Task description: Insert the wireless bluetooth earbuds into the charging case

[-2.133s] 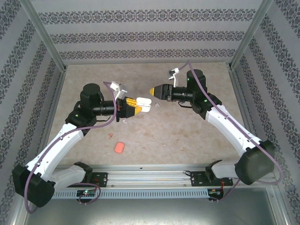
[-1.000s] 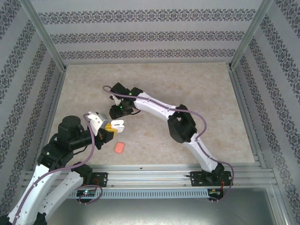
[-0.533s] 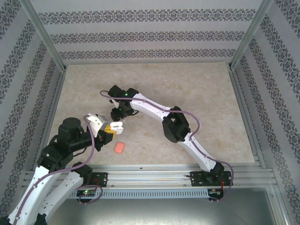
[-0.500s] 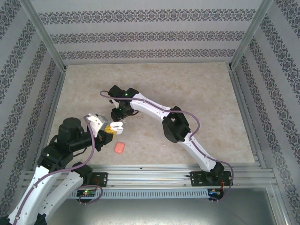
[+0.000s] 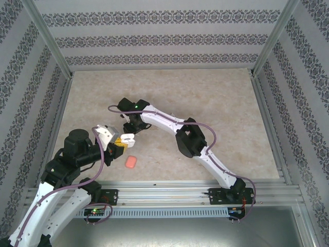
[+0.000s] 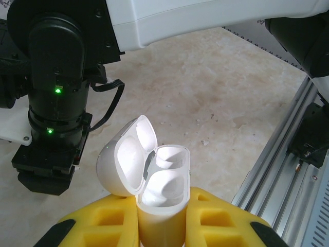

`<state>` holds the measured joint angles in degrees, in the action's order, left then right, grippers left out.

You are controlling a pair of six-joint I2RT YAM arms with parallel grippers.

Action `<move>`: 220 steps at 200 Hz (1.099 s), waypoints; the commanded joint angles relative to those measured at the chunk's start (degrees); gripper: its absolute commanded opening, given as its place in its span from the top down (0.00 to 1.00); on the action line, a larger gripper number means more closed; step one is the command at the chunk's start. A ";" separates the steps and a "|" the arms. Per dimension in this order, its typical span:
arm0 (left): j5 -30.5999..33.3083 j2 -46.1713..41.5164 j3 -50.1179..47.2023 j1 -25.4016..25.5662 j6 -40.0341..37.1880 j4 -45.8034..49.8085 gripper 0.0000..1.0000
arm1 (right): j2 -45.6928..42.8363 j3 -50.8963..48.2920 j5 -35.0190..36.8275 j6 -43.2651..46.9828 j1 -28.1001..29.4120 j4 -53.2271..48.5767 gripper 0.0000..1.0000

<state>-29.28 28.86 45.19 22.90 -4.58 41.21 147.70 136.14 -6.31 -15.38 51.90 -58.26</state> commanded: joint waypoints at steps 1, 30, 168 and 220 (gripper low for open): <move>0.39 -0.56 -0.27 0.22 -1.40 0.93 1.00 | 1.89 1.44 2.12 0.46 0.48 -2.35 0.50; 0.28 -0.64 -0.19 0.29 -1.47 0.97 1.00 | 1.80 0.83 3.16 -0.26 0.66 -3.02 0.49; 0.10 -0.81 -0.29 0.23 -1.40 0.92 1.00 | -1.31 3.14 0.27 -3.98 1.27 -0.74 0.45; 0.03 -1.14 -0.28 0.23 -1.13 0.81 1.00 | -2.07 3.87 1.04 -6.97 0.67 -1.42 0.45</move>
<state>-29.30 28.60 45.19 22.90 -4.60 41.23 147.83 138.39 -5.41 -19.66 52.66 -58.92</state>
